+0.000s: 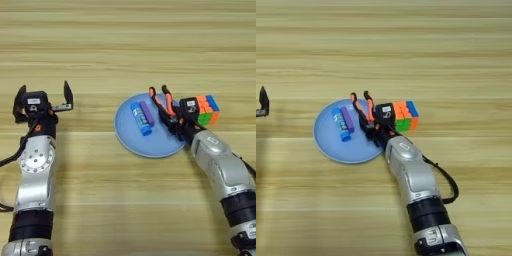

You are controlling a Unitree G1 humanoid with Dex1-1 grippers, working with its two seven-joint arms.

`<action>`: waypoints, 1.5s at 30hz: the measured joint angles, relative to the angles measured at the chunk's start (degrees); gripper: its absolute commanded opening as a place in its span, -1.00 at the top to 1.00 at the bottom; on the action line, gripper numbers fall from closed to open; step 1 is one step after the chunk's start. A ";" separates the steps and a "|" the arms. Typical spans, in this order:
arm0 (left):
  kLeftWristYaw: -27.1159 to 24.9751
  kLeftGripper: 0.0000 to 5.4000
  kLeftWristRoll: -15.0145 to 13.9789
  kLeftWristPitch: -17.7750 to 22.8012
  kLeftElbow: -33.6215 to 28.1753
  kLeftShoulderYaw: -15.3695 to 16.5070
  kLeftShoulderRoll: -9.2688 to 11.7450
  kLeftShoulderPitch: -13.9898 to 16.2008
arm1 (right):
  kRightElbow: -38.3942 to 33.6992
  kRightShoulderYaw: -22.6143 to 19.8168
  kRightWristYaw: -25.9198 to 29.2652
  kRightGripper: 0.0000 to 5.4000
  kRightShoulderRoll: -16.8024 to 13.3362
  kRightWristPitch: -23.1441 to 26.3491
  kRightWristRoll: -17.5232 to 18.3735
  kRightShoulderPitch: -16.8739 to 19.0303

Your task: Move the objects on the table

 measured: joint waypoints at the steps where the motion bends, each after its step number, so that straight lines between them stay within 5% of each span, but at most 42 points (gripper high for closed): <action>1: 0.00 -1.00 0.00 0.00 0.00 0.00 0.00 0.00 | 0.00 0.01 0.10 0.13 0.00 0.00 0.00 0.00; 30: -0.08 -1.00 -0.03 0.01 -0.03 0.03 0.02 0.00 | -7.26 1.89 0.85 -0.97 0.20 -7.49 -2.35 1.98; 45: -0.31 -1.00 -0.02 0.01 0.00 -0.39 0.02 0.01 | -7.71 -1.08 -0.52 -0.99 -1.42 -13.31 -3.95 2.94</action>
